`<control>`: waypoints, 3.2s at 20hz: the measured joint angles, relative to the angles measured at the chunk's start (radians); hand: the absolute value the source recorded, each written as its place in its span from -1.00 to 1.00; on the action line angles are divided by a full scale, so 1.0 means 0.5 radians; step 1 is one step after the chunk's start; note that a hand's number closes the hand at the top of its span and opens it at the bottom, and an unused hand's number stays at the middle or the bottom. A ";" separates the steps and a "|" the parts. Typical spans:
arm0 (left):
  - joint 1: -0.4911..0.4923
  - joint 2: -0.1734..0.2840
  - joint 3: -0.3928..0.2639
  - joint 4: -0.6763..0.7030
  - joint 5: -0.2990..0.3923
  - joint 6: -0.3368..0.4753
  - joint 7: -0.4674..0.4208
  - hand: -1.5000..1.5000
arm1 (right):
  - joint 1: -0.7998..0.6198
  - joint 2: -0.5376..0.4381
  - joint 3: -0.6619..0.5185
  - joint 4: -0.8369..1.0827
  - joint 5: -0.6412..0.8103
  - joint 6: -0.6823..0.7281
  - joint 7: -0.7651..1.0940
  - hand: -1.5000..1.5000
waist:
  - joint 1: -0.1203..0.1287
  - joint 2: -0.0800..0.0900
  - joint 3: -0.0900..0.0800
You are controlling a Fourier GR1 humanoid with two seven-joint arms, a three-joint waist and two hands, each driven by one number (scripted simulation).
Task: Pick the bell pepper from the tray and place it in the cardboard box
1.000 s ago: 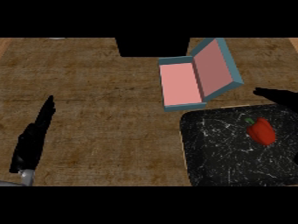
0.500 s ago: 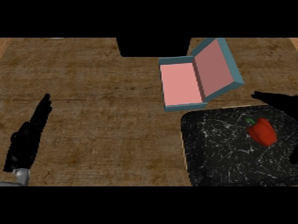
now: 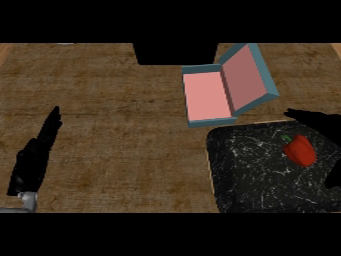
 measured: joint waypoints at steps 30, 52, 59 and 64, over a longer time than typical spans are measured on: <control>-0.007 -0.222 0.252 -0.012 -0.221 -0.238 0.004 0.00 | -0.009 0.326 -0.122 0.231 0.570 -0.345 -0.289 1.00 | -0.002 -0.004 -0.006; 0.056 -0.243 0.287 -0.054 -0.245 -0.248 0.010 0.00 | 0.649 0.974 -0.410 -1.098 0.978 -0.655 1.453 1.00 | -0.037 -0.011 -0.004; 0.063 -0.267 0.262 -0.046 -0.266 -0.251 -0.016 0.00 | 0.449 1.123 -0.359 -1.494 0.750 -0.730 1.415 1.00 | -0.013 -0.008 -0.001; 0.038 -0.275 0.264 -0.035 -0.283 -0.259 -0.010 0.00 | 0.143 1.160 -0.321 -1.567 0.633 -0.657 1.487 1.00 | 0.001 -0.003 -0.002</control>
